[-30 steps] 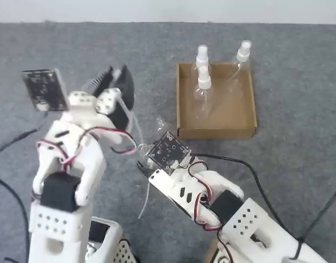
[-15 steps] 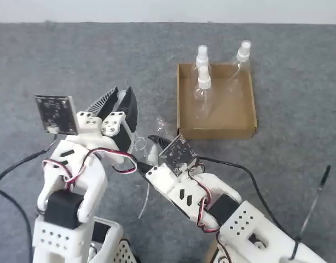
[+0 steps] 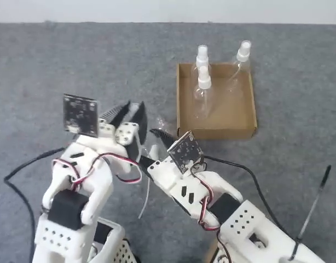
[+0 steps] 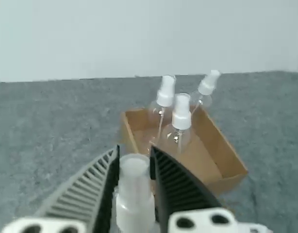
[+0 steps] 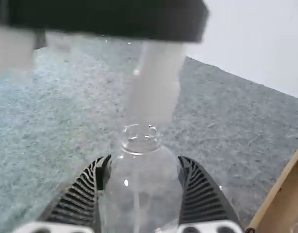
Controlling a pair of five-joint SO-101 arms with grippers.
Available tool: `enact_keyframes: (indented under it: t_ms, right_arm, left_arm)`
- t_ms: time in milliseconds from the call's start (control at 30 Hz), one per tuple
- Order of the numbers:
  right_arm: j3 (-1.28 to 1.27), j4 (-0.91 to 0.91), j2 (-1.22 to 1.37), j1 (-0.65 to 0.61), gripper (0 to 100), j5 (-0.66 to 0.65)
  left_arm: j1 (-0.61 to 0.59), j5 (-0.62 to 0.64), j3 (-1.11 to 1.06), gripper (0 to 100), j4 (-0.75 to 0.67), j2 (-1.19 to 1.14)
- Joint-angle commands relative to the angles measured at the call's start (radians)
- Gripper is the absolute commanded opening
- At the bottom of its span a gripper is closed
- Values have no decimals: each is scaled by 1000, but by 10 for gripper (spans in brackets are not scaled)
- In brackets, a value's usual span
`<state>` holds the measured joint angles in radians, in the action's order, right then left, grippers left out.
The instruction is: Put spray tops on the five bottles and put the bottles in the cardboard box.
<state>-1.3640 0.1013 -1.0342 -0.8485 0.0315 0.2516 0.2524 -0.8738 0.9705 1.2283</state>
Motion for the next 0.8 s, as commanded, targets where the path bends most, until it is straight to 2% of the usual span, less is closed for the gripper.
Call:
enact_keyframes:
  t_ms: [0,200,433,600,767]
  right_arm:
    - [0,-21,-47,21,6,11]
    - [0,-21,-41,21,6,9]
    - [-11,-21,-47,22,6,9]
    - [-11,-21,-47,22,6,9]
    - [-11,-21,-47,25,6,9]
  left_arm:
    - [28,-35,12,120,6,15]
    - [25,-80,70,148,26,23]
    - [-83,-104,157,148,23,14]
    - [-89,-118,116,147,8,12]
    - [-89,-157,4,88,-51,14]
